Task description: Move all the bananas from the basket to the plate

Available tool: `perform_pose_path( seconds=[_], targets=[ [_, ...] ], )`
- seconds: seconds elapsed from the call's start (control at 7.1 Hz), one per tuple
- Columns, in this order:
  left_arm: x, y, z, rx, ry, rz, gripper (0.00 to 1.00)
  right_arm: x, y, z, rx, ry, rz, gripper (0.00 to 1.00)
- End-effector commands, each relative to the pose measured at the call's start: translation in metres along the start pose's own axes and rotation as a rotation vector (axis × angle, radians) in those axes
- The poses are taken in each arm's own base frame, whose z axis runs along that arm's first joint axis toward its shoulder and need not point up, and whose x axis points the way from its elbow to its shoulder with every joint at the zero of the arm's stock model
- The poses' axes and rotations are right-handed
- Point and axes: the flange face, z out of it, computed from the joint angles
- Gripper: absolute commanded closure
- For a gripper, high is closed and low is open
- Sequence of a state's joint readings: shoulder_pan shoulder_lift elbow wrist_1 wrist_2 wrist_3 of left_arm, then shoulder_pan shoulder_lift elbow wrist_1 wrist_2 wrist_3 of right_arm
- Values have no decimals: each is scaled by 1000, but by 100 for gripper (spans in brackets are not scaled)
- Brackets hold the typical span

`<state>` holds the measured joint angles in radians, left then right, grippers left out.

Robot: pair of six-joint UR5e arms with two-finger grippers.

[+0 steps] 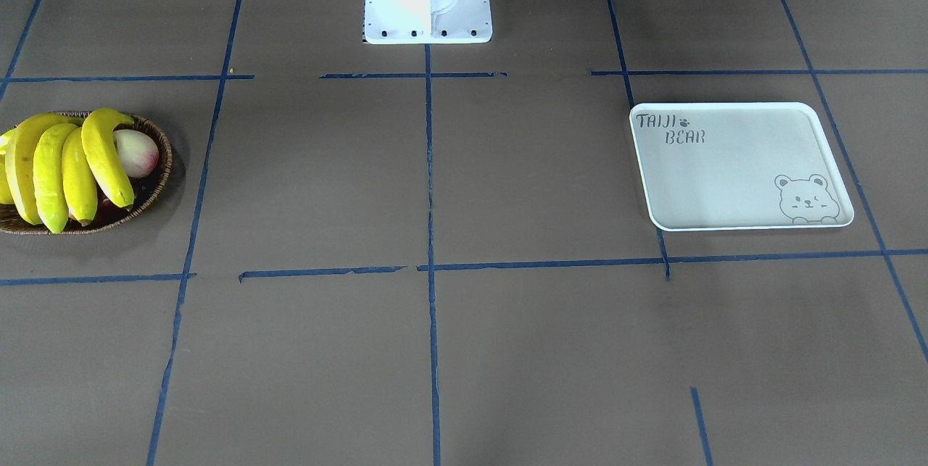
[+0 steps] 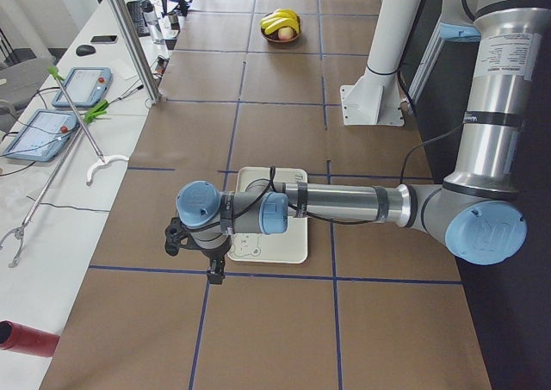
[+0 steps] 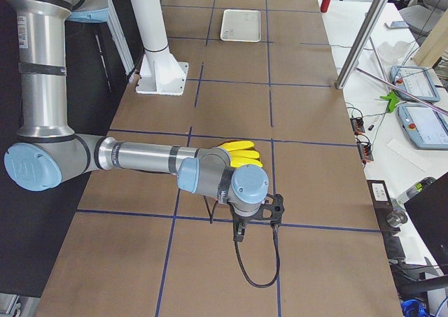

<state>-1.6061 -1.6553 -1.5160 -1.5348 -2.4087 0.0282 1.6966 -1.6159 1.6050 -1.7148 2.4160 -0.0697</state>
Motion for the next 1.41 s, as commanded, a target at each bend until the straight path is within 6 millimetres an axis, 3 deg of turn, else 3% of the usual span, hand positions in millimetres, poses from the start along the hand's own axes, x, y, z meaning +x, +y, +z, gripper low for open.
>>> perform_pose_path(
  seconds=[0.0,0.14,0.56,0.7,0.84,0.99,1.13,1.27],
  targets=[
    [2,-1,-1,3,1,5,0,-6,-3,-4,9,1,-10,0],
    [2,-1,-1,5,1,7,0,-32,-11,-3,3,52,-70,0],
    [5,-1,-4,11,1,13,0,-40,-13,-5,6,62,-83,0],
    [7,-2,-5,15,1,17,0,-66,-37,-27,44,74,-121,0],
    [7,-2,-5,15,1,17,0,-63,-40,-22,37,61,-62,0],
    [8,-1,-6,18,1,21,0,-61,-29,-16,53,62,-94,0],
    [8,-2,-6,21,-1,23,0,-89,-32,-16,107,49,-178,0],
    [9,-3,-7,23,-1,24,0,-118,-17,-3,107,9,-114,0]
  ],
)
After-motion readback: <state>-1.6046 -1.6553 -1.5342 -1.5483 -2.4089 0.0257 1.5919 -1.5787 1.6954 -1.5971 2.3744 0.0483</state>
